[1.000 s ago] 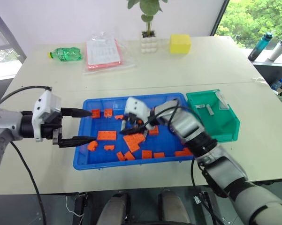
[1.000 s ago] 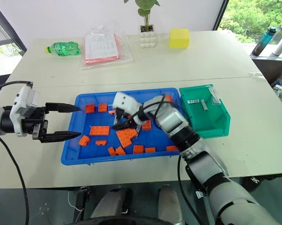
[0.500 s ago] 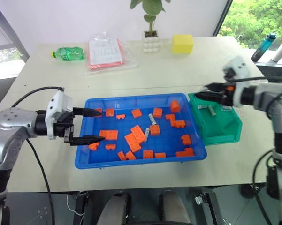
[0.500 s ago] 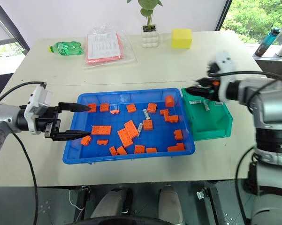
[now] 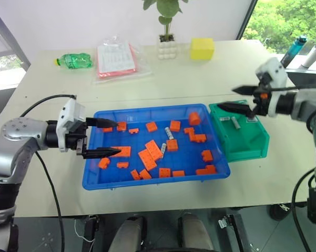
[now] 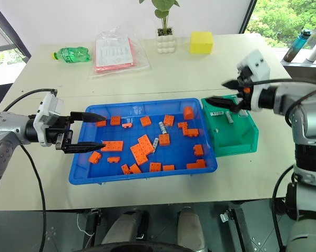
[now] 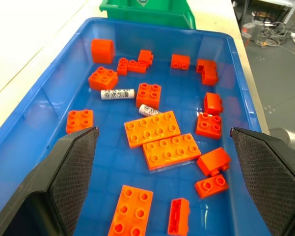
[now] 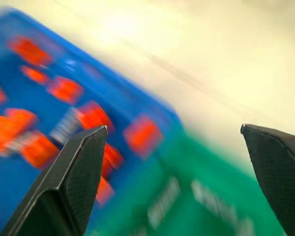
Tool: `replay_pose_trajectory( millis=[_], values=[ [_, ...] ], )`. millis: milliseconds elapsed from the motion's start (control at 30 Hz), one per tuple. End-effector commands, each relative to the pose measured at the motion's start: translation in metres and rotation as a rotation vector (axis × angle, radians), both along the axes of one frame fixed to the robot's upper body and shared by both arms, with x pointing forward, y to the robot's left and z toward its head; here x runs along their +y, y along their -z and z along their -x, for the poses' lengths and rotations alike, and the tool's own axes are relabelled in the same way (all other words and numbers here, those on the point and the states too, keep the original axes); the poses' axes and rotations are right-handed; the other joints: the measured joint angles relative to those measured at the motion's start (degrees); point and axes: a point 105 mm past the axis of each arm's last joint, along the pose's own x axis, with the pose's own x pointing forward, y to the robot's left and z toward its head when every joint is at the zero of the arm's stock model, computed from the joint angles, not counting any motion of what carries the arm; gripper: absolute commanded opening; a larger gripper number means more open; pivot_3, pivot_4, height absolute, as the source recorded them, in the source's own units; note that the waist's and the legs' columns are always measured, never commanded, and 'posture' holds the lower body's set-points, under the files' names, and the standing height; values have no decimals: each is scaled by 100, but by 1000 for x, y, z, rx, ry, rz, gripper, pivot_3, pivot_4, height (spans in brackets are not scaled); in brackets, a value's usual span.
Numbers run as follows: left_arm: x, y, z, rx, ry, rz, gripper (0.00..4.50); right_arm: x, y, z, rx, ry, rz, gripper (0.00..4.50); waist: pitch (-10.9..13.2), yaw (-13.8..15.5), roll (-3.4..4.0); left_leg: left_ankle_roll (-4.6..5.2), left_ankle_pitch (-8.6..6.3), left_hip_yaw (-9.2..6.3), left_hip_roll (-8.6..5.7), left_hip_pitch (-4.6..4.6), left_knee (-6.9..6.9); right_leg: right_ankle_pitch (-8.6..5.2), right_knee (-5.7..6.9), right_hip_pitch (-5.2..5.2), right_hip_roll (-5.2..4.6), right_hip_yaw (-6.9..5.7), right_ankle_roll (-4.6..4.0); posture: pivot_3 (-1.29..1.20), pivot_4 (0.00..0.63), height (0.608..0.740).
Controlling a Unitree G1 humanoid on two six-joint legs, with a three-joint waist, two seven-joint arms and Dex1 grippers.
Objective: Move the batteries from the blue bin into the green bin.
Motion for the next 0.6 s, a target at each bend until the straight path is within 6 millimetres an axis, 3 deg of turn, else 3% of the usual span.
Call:
replay_pose_trajectory(
  millis=[33,267,433,600],
  values=[
    [0,-10,2,-53,5,-12,4500,61,21,13,-17,-322,126,4458,-4,-32,-6,0,0,-3,2,0,0,0,0,1,2,-2,0,0,150,726],
    [0,-11,8,-56,-9,-14,4500,100,72,22,-50,-677,327,4458,-4,21,-15,1,-1,-17,-16,-8,8,0,1,1,-9,-5,0,0,150,726],
    [3,-12,15,-55,-43,-10,4500,122,87,7,-60,-752,362,4458,-3,-48,-14,-1,0,-17,-6,-7,6,0,1,-4,-1,-9,0,0,150,726],
    [4,-11,22,-54,-66,-7,4500,132,109,9,-22,-867,439,4458,-3,-48,-14,-1,0,-17,-4,-6,7,0,2,-10,0,-10,0,0,150,726]
  ],
)
